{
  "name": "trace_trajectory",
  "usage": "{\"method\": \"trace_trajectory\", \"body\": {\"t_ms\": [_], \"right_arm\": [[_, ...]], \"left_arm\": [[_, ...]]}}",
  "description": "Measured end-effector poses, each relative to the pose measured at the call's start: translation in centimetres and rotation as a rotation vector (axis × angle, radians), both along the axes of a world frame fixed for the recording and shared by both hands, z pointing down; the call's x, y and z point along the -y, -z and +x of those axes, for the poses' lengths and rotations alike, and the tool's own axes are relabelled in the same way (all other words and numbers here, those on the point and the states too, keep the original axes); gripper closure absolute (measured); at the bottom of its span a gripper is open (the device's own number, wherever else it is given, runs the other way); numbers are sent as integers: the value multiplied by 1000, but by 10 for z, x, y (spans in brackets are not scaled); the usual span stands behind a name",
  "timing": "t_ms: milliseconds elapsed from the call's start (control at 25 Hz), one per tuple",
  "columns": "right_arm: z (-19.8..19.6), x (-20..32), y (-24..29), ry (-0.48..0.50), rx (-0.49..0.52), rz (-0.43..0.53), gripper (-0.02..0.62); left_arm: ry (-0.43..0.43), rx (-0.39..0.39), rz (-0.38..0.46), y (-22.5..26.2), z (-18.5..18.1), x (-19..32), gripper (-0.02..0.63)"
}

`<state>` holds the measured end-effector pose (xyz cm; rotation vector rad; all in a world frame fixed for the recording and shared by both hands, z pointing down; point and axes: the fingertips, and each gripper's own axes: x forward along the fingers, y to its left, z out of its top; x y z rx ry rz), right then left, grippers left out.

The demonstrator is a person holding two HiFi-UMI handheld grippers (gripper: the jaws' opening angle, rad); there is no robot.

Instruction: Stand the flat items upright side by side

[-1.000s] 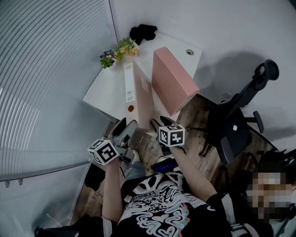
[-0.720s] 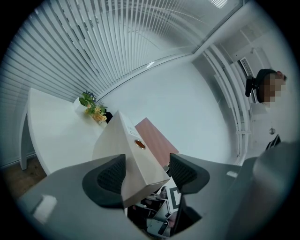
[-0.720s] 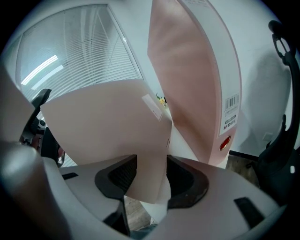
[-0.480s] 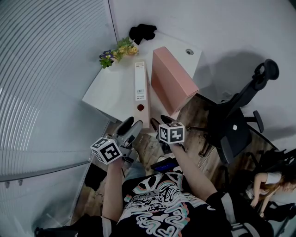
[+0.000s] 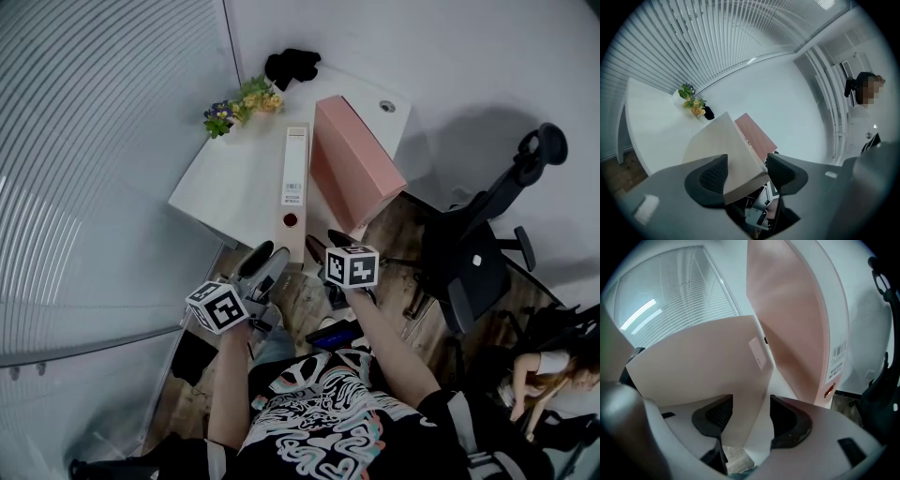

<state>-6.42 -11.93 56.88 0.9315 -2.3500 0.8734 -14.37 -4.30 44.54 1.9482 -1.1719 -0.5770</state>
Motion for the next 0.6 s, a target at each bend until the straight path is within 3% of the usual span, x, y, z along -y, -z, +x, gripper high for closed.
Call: {"method": "trace_trajectory", "body": {"t_ms": [200, 600], "right_arm": [[0, 12, 22, -23, 46, 22, 354], [-13, 24, 85, -67, 166, 79, 358]], "left_arm": [[-8, -38, 4, -4, -6, 1, 357], [-72, -41, 41, 1, -18, 7, 357]]}}
